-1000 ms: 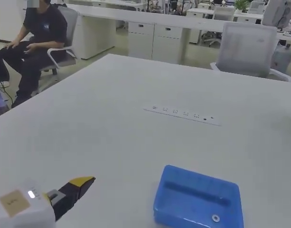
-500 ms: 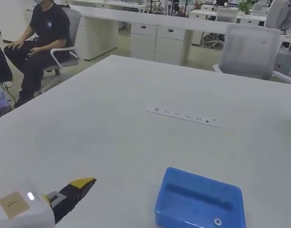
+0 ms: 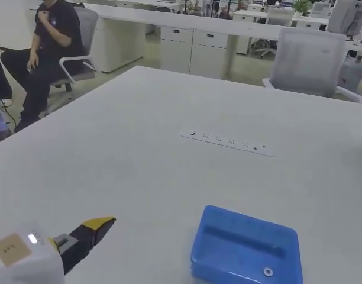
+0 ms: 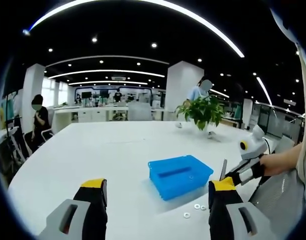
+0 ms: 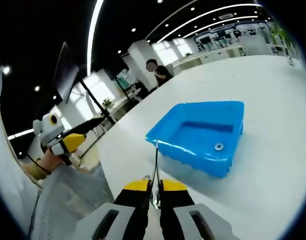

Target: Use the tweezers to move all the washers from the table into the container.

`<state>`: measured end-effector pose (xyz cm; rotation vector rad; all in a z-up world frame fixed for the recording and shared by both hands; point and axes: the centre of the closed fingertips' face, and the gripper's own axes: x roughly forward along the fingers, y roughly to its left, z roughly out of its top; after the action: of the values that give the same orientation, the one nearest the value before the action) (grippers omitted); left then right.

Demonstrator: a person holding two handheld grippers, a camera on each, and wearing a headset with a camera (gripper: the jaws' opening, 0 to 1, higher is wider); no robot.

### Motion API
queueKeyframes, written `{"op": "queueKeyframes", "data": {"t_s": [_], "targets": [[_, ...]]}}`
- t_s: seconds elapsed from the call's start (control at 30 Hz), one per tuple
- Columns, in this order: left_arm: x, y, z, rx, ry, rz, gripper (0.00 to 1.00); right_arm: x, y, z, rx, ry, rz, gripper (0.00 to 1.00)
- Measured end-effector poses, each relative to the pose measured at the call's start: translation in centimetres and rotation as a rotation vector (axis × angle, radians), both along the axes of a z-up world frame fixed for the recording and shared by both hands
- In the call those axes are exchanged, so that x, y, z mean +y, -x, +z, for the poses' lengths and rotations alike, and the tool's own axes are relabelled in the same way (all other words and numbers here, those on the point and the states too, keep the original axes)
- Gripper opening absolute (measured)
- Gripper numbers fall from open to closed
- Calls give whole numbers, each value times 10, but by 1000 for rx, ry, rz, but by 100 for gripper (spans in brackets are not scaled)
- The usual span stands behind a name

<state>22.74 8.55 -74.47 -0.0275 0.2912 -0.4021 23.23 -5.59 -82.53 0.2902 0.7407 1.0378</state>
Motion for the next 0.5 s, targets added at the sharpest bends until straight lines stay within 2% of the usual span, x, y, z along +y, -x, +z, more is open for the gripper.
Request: {"op": "queueKeyframes", "data": {"t_s": [0.3,0.5], "targets": [[-1,0,-1,1,-3,-4,84,-16,-21,26,27,-104,-116,3],[-1,0,-1,2,-4,-8,84,-16,-30,43,6,-134,-148,3]]}}
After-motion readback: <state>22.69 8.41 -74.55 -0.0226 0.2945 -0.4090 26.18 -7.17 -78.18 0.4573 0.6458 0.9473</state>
